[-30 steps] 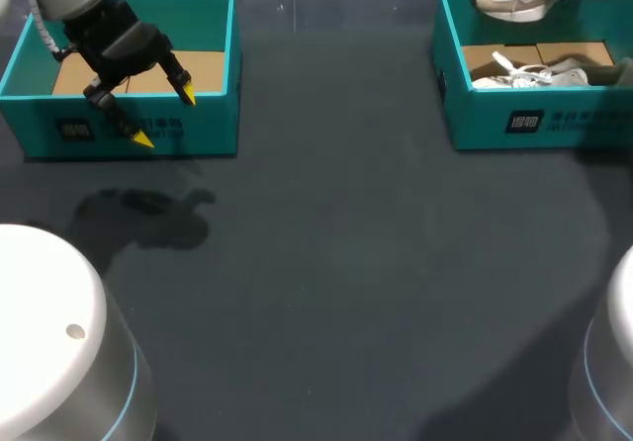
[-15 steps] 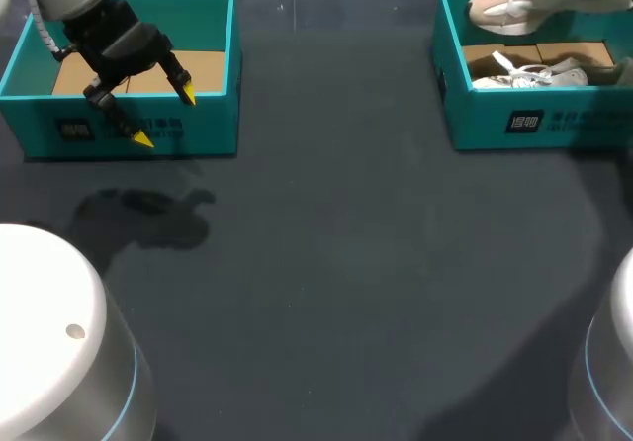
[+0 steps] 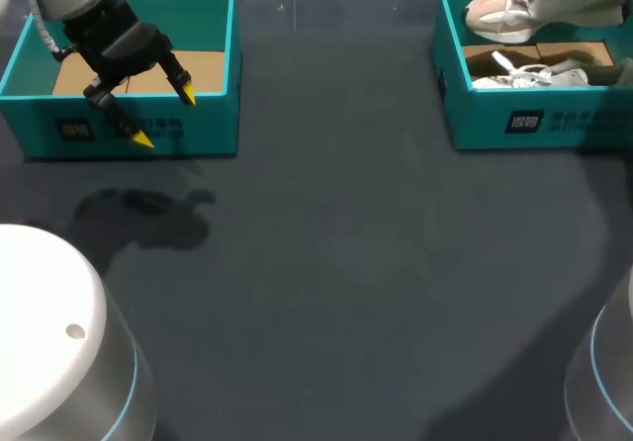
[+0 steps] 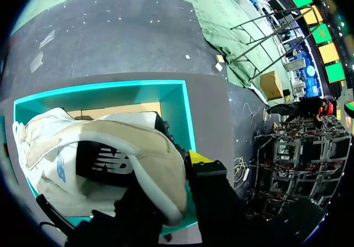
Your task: Take the shoe out of the shoebox, open the shoe tongue, remove and reinsert the insole, then place the shoe into the shoebox
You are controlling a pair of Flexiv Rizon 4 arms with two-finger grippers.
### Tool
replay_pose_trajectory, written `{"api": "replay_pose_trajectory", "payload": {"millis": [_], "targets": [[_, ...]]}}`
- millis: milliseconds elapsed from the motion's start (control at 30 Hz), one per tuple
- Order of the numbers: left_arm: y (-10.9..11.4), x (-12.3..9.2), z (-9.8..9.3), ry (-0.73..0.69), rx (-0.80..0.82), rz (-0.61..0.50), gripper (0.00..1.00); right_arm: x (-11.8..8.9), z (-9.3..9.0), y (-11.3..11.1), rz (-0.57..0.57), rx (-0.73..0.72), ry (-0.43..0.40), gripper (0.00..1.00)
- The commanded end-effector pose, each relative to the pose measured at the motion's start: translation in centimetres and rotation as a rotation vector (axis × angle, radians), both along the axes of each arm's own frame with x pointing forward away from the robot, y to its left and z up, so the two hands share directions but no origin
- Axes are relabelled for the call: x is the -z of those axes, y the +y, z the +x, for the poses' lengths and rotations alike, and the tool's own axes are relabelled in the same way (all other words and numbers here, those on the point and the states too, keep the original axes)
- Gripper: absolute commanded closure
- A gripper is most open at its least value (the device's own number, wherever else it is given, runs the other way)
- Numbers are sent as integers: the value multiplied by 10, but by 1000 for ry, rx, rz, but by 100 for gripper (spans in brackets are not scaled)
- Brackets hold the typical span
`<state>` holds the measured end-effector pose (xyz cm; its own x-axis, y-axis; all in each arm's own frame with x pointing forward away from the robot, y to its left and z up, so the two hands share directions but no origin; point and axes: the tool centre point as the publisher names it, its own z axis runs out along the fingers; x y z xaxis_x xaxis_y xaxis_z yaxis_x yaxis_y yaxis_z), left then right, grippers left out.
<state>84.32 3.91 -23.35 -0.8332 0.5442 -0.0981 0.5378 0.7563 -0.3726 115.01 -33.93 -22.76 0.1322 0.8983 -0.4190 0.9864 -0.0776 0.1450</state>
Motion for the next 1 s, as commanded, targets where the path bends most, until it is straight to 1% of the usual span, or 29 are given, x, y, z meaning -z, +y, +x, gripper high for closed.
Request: {"api": "replay_pose_trajectory", "payload": {"millis": [33,333,533,867,1000], "targets": [[1,0,0,-1,1,1,0,7,4,-2,5,4,5,100],[1,0,0,-1,1,1,0,34,7,0,12,16,35,100],[1,0,0,-1,1,1,0,49,10,-1,17,22,51,100],[1,0,0,-1,1,1,0,61,16,2,23,31,60,100],[1,0,0,-1,1,1,0,70,17,1,26,38,65,100]]}}
